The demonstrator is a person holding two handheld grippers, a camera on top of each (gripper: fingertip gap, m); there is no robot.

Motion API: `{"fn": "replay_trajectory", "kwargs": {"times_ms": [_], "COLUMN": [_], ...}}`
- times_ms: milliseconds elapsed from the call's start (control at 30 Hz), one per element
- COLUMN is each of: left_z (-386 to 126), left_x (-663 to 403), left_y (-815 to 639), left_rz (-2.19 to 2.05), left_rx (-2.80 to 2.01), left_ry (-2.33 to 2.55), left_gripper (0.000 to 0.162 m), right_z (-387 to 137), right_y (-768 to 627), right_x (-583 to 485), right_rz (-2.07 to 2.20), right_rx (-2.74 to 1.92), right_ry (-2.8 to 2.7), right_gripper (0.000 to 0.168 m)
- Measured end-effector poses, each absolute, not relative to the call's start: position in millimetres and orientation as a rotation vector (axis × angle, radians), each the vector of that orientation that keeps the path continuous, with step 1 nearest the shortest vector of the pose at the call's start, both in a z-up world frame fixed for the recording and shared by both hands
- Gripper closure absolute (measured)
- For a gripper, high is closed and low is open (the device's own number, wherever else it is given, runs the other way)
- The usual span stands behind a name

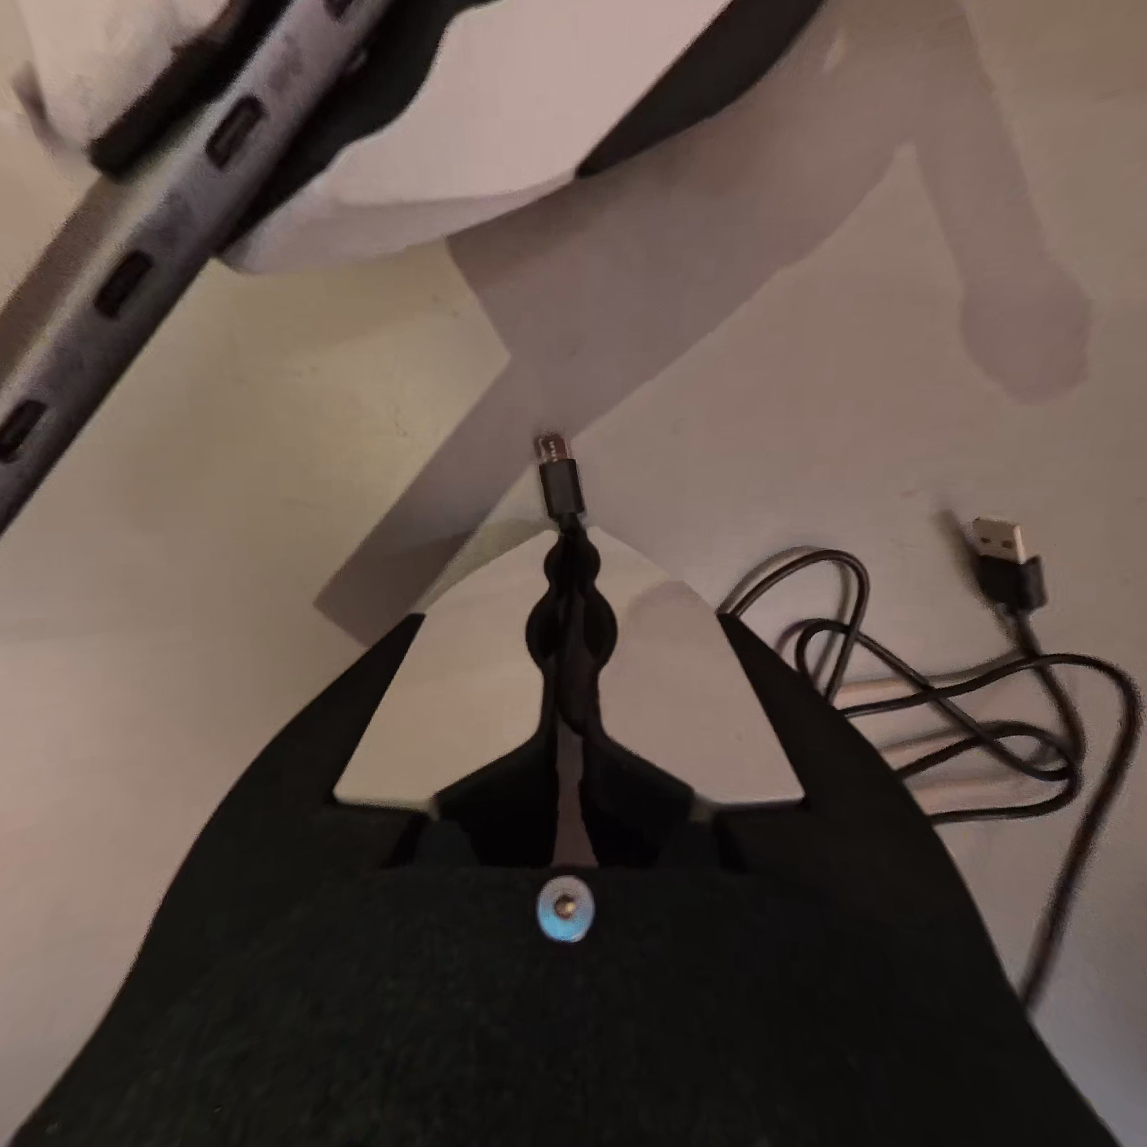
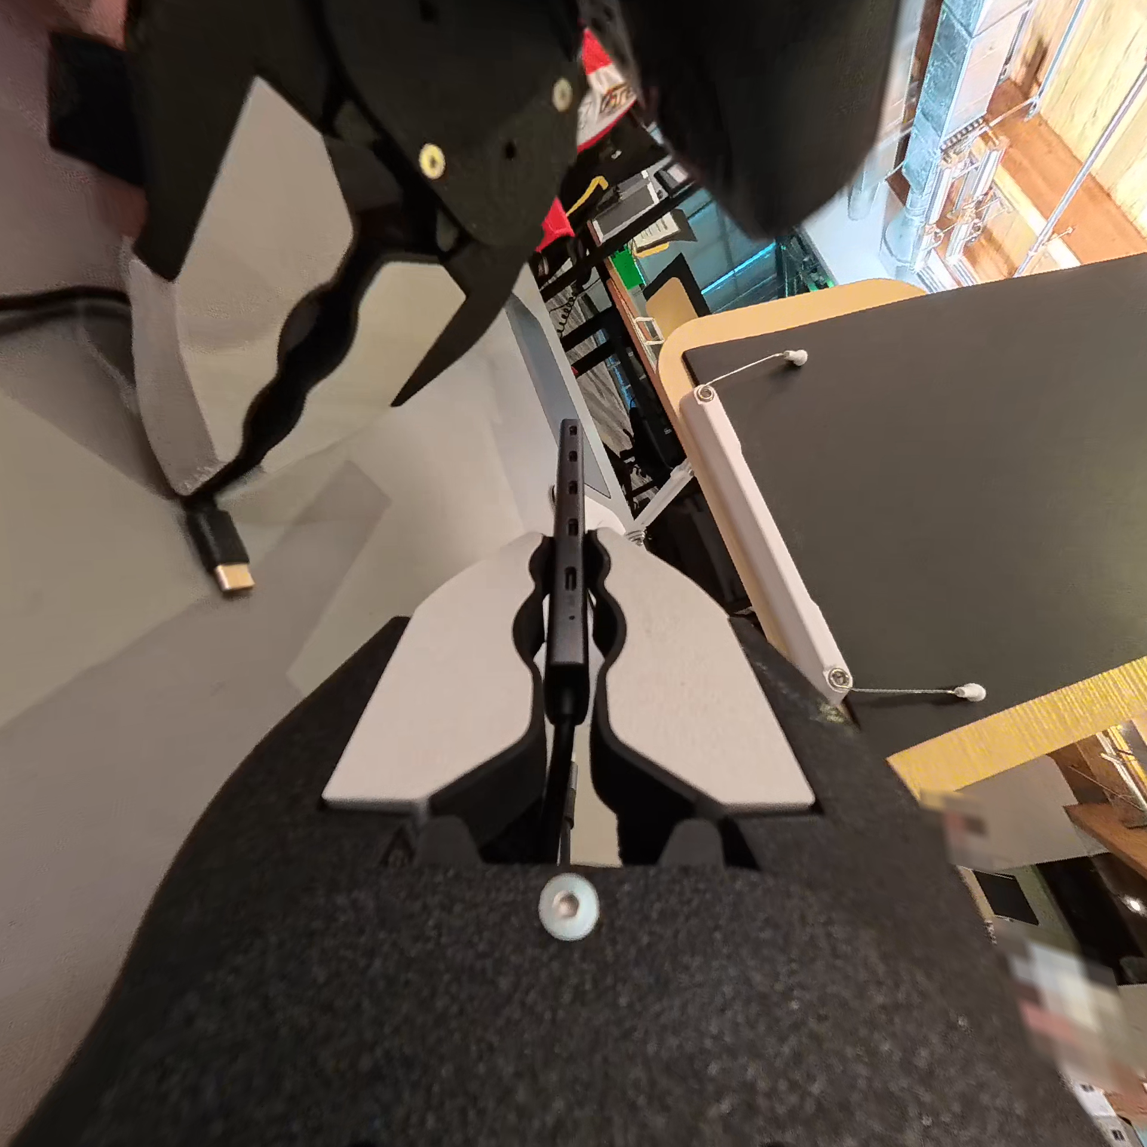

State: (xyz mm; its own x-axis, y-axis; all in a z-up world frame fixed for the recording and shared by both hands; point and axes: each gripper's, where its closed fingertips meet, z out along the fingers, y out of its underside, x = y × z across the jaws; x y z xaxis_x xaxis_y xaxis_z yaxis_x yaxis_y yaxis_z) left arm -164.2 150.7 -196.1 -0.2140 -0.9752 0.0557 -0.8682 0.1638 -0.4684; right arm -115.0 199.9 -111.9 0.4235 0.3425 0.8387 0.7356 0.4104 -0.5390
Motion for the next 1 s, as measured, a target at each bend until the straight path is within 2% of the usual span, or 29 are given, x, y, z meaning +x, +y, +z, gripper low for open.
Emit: {"fn": "replay_trajectory", "kwargs": {"times_ms": [33,233,333,567,1000], "left_z": [-192.0,-119.4,-100.4,-116.4,-119.0], "left_x": [-165.0,-156.0,-154.2,-154.8,-159.8], "left_y": [147.1,140.9,145.4,144.3,148.9], "left_rz": [-0.601,-0.748,-0.704,-0.503,-0.481], "left_rx": [-1.860,-2.082,-2.157,-2.303,-2.397], "left_ry": [2.170,1.903,1.830,1.772,1.714], "left_gripper": [0.160,0.160,0.160,0.160,0.160], "right_z": [-112.4,-112.1,-114.6,-117.0,-124.2], "right_y": [199.5,192.8,190.2,185.6,186.4], "right_x": [-115.6,-121.9,-126.1,-132.3,-136.0], "right_rz": [-0.342,-0.401,-0.427,-0.455,-0.488], "right_rx": [-1.177,-1.125,-1.110,-1.087,-1.082], "right_ry": [-1.173,-1.215,-1.242,-1.278,-1.325], "right_gripper": [0.159,0.159,0.159,0.159,0.159]}}
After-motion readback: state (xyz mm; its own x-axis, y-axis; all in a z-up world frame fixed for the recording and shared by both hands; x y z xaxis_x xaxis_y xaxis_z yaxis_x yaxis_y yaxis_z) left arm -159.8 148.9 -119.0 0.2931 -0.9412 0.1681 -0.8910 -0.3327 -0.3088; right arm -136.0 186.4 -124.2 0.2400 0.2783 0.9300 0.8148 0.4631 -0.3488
